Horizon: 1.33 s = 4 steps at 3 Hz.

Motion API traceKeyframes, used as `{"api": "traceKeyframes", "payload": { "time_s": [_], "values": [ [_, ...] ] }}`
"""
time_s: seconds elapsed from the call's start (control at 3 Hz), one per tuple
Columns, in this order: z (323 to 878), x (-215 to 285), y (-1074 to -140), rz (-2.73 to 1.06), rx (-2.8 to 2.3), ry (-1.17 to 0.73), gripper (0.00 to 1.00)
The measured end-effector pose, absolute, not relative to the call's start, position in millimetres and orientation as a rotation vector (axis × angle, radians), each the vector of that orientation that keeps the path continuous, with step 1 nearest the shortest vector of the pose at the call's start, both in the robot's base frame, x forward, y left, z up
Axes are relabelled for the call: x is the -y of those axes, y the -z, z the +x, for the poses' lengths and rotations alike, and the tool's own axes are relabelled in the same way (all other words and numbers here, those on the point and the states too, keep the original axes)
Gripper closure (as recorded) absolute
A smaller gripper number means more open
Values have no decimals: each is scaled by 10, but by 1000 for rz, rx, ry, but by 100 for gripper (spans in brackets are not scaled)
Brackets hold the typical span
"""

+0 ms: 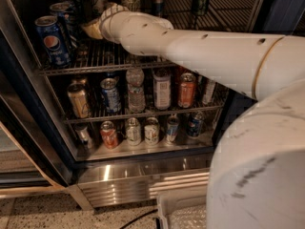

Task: Pick 7up can from top shelf of fridge

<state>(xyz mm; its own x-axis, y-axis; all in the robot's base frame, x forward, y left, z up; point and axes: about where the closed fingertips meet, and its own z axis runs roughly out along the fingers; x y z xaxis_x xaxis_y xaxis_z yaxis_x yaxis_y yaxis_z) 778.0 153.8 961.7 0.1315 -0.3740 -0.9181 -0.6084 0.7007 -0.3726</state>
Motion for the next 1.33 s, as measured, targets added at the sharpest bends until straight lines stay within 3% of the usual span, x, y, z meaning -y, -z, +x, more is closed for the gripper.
{"api": "traceKeyframes", "payload": {
  "time_s": [1.33],
  "values": [
    [7848,-1566,-9643,-794,-1493,-227,51]
  ]
}}
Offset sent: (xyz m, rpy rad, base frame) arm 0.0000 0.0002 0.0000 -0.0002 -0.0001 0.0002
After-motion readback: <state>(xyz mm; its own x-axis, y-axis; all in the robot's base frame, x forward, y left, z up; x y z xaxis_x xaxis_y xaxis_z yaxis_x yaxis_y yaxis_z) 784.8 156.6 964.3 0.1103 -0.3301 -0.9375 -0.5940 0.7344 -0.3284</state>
